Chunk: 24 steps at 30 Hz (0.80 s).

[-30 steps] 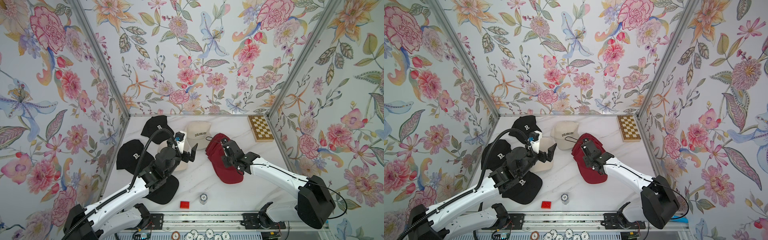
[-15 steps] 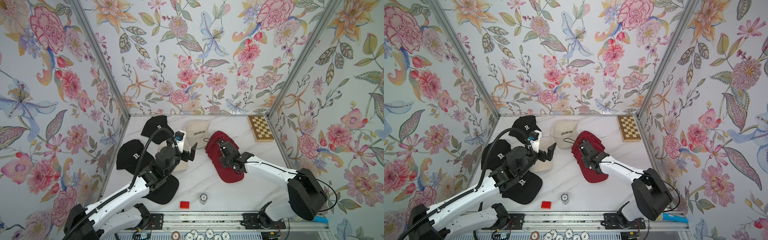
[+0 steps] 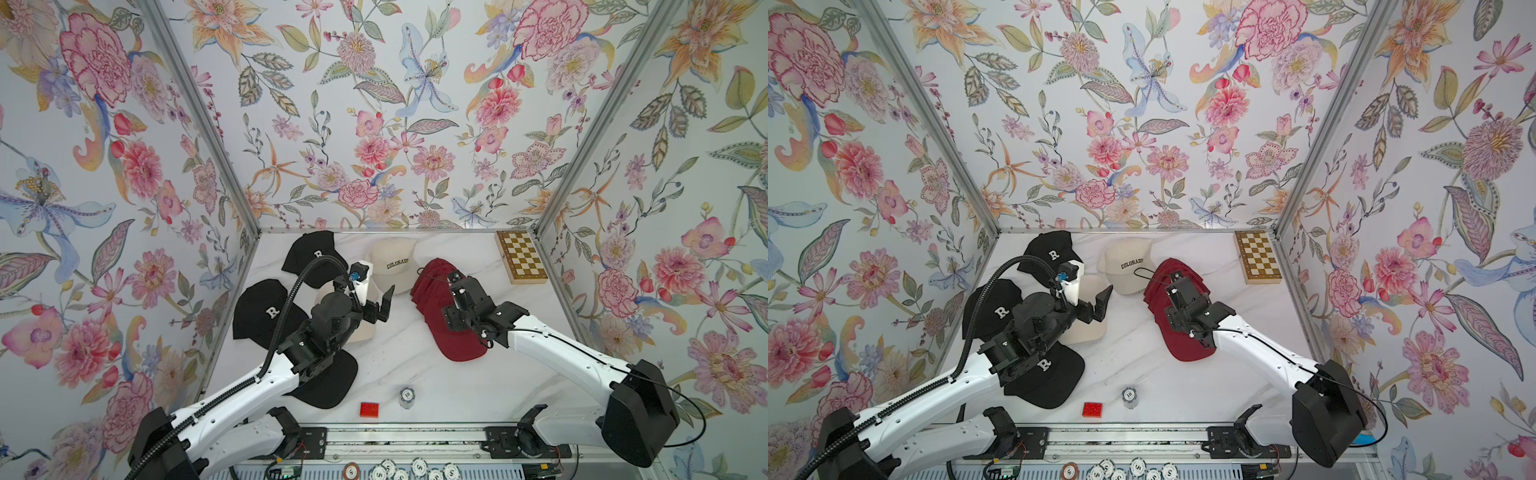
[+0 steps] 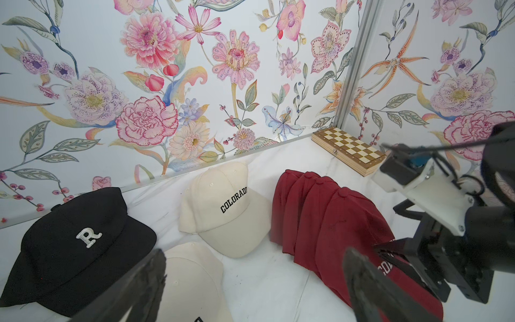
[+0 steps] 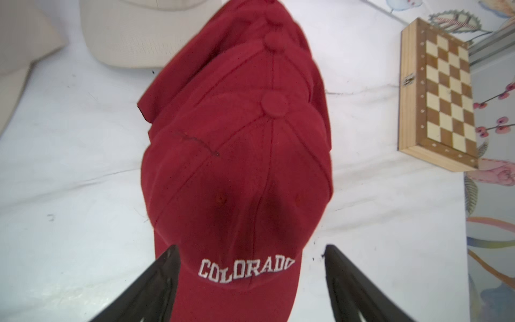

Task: Stack the baseball caps by color
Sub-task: Place the baseball cap on the baseball cap, then move the baseball cap to the center of the board.

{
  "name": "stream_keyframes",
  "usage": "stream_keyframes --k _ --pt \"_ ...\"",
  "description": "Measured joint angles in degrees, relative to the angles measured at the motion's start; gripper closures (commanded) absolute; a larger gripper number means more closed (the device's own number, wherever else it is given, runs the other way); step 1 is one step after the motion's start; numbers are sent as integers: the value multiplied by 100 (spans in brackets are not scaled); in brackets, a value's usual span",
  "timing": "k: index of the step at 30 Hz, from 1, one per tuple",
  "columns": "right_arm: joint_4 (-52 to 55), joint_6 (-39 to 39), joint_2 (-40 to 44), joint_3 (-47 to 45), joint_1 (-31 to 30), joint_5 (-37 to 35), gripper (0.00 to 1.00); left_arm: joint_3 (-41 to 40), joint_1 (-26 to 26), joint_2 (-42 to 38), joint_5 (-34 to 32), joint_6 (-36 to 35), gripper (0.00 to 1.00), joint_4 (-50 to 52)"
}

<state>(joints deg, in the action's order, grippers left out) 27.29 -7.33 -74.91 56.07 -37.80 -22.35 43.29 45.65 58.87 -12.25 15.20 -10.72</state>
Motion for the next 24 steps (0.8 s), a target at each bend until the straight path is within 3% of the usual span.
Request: stream_keyframes --k 4,10,13,24 --pt "85 55 15 658 0 118 20 0 0 -15 -7 2 0 0" --pt "61 66 -619 1593 -101 605 39 -22 0 -280 -59 24 0 2" --pt "26 26 -1228 1926 -227 892 44 -105 0 -487 -153 28 0 11" --pt "26 -7 -3379 2953 -402 1578 49 -369 0 -920 -459 70 0 173"
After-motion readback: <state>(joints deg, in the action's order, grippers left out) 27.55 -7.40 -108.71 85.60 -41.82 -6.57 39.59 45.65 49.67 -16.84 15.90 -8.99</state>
